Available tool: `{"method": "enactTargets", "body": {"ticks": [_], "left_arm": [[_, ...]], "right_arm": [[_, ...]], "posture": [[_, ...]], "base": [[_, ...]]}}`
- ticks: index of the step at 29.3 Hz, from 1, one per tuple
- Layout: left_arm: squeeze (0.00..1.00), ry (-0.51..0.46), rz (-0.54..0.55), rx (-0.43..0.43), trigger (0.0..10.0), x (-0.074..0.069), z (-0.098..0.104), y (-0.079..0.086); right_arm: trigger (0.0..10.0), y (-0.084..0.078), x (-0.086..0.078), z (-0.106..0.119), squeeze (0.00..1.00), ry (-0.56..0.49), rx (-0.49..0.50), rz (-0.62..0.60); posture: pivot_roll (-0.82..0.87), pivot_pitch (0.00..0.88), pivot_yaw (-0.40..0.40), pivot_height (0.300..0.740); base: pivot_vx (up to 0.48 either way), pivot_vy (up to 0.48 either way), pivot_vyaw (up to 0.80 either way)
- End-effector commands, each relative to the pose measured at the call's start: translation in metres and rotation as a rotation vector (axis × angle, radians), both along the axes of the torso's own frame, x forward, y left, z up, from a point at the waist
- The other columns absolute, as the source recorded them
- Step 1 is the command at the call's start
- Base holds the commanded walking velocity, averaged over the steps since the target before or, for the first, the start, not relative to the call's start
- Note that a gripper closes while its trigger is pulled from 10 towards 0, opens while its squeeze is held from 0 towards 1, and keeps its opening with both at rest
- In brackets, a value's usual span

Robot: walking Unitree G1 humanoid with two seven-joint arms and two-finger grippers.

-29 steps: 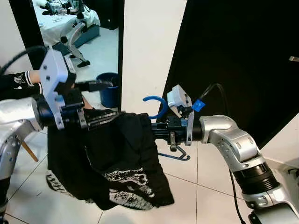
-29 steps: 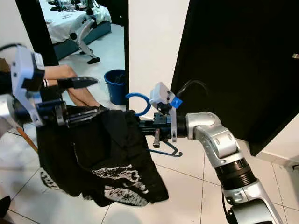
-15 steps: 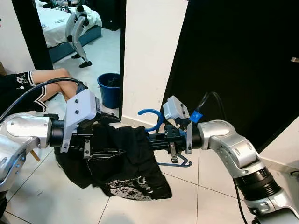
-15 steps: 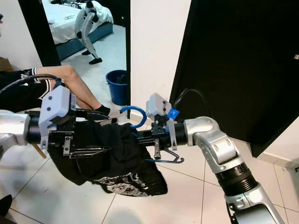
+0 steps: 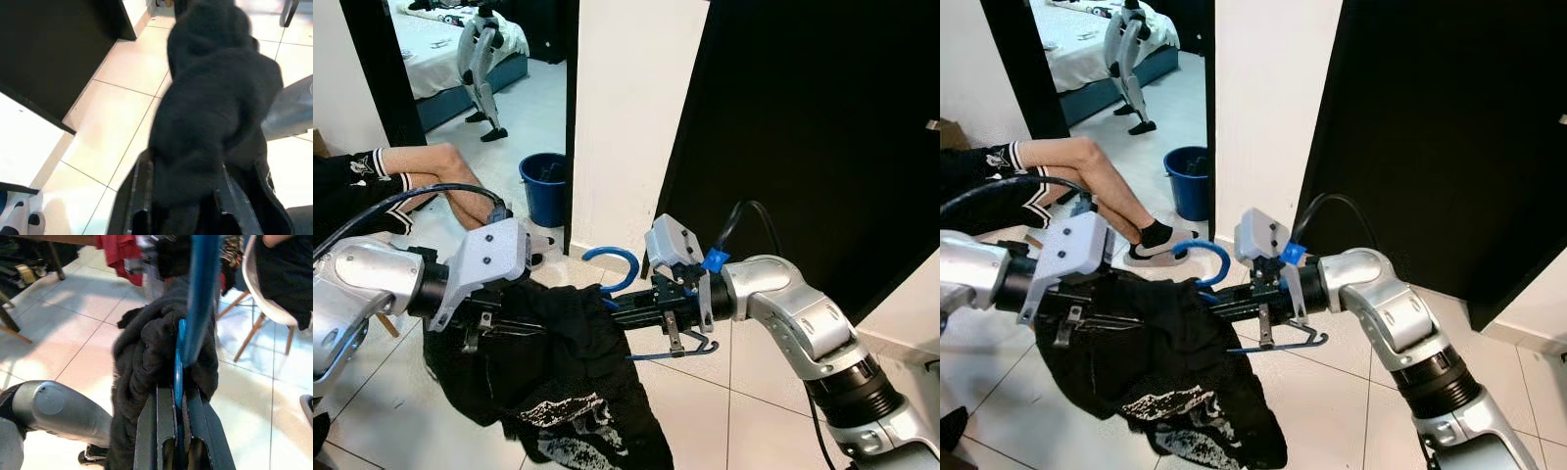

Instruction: Hang hanger

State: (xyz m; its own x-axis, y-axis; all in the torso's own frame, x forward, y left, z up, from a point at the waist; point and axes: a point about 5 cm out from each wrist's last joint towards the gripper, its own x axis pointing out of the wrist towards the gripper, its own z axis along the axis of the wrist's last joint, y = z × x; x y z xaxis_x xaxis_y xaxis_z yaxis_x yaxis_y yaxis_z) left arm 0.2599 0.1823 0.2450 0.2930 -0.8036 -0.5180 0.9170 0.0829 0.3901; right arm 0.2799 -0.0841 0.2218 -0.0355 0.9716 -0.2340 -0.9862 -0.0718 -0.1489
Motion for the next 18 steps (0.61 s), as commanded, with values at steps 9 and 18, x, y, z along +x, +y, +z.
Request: {"method": "enactTargets", "body": {"ticks": [9, 18], "left_arm": [[0.0, 0.012, -0.024, 0.044, 0.0, 0.004, -0.01, -0.001], [0.0, -0.019, 0.0, 0.02, 0.0, 0.011, -0.006, 0.002]], "right_arm": [[10.0, 0.006, -0.005, 0.021, 0.0, -0.078, 0.11, 0.018], [10.0, 0.001, 0.002, 0.02, 0.0, -0.086, 0.132, -0.063]], "posture": [[0.13, 0.019, -0.078, 0.74], [0.13, 0.023, -0.074, 0.74]], "base": [[0.0, 0.0, 0.0], [0.0, 0.0, 0.0]]}}
